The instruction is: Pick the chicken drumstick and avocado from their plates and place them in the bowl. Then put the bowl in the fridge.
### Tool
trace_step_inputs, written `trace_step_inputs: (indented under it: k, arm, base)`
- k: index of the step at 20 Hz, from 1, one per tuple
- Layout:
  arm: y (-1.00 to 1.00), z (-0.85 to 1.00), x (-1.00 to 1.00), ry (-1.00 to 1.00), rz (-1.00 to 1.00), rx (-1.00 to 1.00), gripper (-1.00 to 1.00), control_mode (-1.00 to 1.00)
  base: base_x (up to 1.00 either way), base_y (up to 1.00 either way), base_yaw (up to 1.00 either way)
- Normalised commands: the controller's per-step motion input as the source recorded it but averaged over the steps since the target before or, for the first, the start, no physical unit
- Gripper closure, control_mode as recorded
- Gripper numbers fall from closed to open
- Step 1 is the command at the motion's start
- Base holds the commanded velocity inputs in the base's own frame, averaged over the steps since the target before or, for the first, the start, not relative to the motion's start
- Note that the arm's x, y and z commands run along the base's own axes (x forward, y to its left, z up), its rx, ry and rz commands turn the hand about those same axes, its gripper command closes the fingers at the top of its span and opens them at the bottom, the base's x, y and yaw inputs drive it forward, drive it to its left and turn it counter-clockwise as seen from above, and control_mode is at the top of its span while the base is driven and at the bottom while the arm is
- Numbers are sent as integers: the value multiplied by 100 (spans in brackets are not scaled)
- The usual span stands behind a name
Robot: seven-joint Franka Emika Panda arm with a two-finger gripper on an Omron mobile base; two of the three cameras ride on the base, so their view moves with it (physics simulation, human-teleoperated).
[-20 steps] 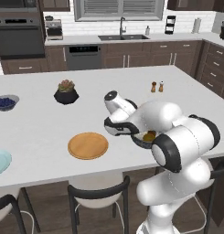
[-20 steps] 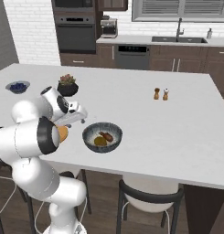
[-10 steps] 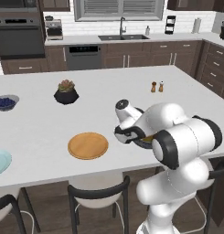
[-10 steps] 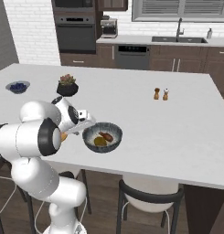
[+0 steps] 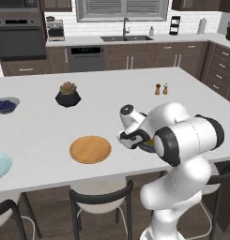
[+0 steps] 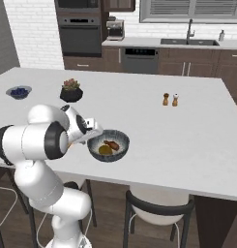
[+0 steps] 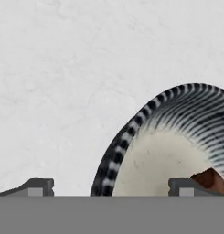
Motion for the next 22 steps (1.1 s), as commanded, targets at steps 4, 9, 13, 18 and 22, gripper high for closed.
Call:
trace_step_inputs:
  k: [4,9,13,18,22]
  arm:
    - [16,-5,45,0,0,0,-100,-100]
    - [2,-20,6,1,-2,0,-100,-100]
    - [-15,-19,0,0,-11,0,-100,-100]
    - [-44,-13,-7,0,-13,0,-100,-100]
    - [-18,0,-21,1,-21,0,-100,-100]
  base:
    - [0,0,0]
    - [0,0,0]
    - [0,0,0]
    - [0,0,0]
    - [0,0,0]
